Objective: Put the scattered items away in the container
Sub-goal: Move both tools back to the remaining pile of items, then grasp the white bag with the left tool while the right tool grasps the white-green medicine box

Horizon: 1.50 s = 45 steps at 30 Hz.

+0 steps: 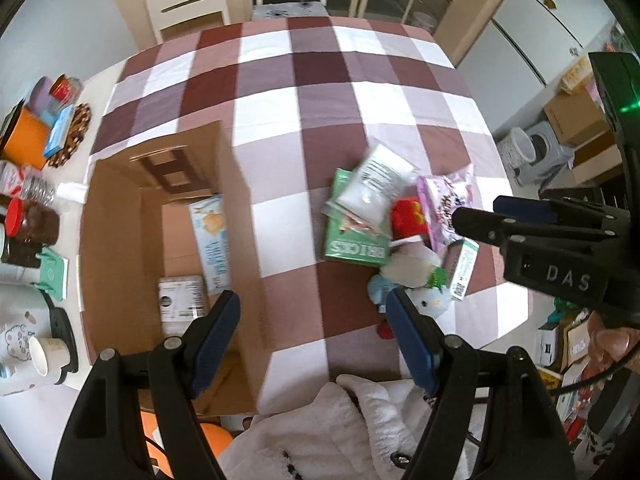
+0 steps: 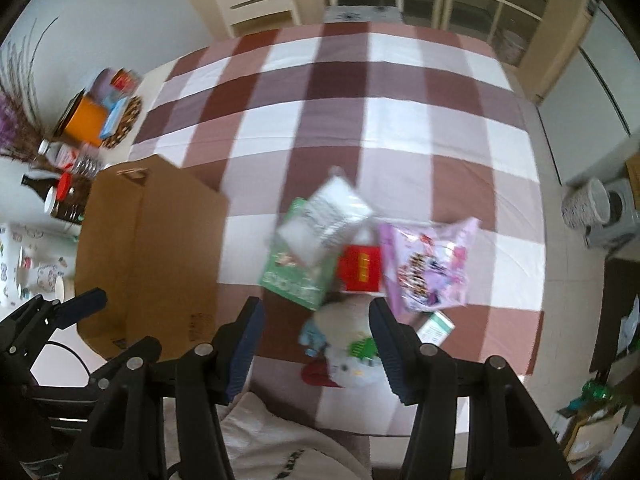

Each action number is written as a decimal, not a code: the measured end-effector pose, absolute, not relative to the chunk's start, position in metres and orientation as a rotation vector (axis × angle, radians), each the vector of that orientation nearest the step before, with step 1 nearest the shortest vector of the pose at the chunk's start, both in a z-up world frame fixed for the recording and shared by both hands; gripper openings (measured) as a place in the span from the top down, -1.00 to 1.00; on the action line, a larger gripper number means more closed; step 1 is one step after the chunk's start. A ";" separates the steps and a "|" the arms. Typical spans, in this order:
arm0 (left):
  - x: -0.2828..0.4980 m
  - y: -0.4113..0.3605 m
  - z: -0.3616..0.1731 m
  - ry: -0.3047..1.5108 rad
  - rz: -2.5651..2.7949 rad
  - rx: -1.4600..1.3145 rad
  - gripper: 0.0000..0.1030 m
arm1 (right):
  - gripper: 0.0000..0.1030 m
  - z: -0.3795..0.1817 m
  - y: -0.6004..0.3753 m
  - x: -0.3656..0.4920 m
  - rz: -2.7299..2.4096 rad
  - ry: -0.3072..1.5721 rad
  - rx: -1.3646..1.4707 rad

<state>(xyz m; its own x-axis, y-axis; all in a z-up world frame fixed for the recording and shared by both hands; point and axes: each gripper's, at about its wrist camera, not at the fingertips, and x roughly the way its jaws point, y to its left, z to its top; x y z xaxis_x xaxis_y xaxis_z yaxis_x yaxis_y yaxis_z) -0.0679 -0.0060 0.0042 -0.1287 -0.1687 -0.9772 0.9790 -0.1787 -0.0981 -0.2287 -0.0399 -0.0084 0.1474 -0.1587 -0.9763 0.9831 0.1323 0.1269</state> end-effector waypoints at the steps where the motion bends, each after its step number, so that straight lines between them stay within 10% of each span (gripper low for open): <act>1: -0.074 -0.006 0.003 1.068 -1.505 1.145 -0.48 | -0.09 -0.010 -0.039 -0.237 -1.107 1.038 1.071; 45: -0.176 -0.106 -0.111 0.937 -1.536 1.210 -0.63 | -0.20 -0.162 -0.008 -0.353 -1.259 1.053 1.455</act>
